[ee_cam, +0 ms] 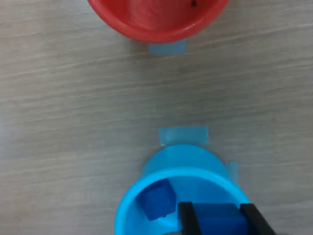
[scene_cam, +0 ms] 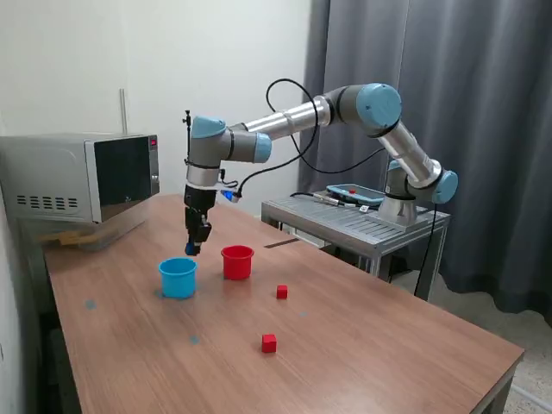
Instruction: Place red objects in the red bin, and blue objects in the blue bin.
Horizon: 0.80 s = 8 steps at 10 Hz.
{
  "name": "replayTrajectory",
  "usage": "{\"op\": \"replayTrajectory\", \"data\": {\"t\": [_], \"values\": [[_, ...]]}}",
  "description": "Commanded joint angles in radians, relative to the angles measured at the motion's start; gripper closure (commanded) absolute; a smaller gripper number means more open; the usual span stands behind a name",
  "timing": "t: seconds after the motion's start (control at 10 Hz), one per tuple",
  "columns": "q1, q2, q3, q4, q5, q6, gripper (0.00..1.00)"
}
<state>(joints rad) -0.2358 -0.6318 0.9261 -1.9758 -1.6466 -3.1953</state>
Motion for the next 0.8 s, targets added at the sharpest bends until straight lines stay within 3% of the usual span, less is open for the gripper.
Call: {"op": "replayTrajectory", "data": {"t": [0.0,0.3,0.4,0.7], "values": [[0.003,0.024,-0.019,0.0,0.002,0.0,1.0],[0.004,0.046,-0.041,0.002,0.005,0.0,1.0],[0.006,0.047,-0.041,0.0,0.004,0.0,0.0],[0.006,0.049,-0.041,0.0,0.001,0.0,0.0]]}}
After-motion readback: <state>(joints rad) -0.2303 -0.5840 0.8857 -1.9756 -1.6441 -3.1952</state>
